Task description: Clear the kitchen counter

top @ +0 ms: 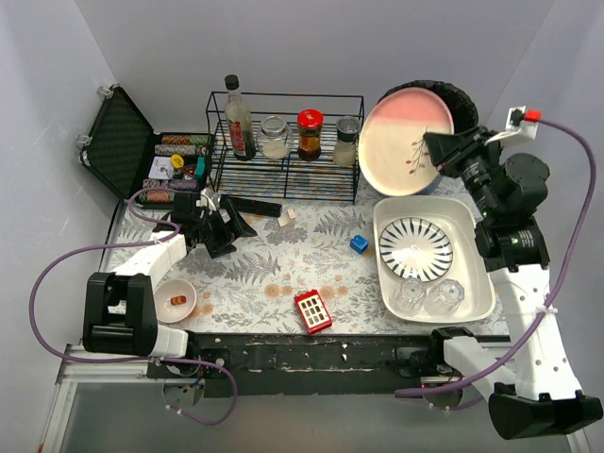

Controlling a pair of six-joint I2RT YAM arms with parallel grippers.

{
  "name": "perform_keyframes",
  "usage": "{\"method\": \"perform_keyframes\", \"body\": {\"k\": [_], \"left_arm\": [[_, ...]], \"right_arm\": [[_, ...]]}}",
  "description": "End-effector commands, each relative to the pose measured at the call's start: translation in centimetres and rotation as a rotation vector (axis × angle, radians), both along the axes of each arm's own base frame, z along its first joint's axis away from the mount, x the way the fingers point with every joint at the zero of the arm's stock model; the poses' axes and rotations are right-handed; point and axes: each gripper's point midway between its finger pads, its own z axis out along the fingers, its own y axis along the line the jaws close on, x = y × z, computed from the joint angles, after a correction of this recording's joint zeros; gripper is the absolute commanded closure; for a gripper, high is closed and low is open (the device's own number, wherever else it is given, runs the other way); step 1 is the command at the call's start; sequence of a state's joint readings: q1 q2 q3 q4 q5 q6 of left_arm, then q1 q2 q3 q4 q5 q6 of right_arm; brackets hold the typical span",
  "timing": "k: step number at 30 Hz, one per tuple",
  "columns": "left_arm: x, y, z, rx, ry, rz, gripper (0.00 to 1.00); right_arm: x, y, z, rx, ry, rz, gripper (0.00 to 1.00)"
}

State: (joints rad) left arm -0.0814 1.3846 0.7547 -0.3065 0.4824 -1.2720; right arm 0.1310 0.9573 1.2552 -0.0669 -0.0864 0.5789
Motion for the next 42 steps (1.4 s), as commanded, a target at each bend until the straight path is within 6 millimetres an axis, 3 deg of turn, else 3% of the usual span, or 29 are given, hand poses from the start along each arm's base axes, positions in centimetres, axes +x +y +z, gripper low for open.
{"method": "perform_keyframes", "body": {"k": [1,9,15,22,26,34,42], "left_arm": [[0.8,-0.2,1.2,-0.020,-0.040,-0.012,0.15],[0.7,-0.6,1.4,-0.040,-0.038,-0.025,0.16],[0.6,-0.7,1.1,-0.048,-0.027,-0.035,0.16],[0.9,-1.0,1.3,-0.062,-0.025,-0.045,0.16],[1.1,-1.1,1.4,-0.063,-0.030,-0.048,0.17],[0.7,-1.1,0.8,-0.064,-0.019,-0.054,0.17],[0.6,-1.2,0.8,-0.065,-0.023,-0.072,0.17]], "right_arm": [[-4.1,0.6,1.8,0.176,-0.056,0.079,0.99],[-5.5,0.1,-5.1,0.267,0.146,0.053,0.99],[-6.4,-0.3,-8.7,0.309,0.233,0.033,0.99],[-5.4,0.0,-13.6,0.327,0.363,0.053,0.99],[-4.9,-1.4,-16.2,0.414,0.414,0.092,0.99],[-3.8,-2.2,-18.2,0.536,0.409,0.121,0.99],[-2.9,-4.8,-19.9,0.548,0.436,0.017,0.99]]}}
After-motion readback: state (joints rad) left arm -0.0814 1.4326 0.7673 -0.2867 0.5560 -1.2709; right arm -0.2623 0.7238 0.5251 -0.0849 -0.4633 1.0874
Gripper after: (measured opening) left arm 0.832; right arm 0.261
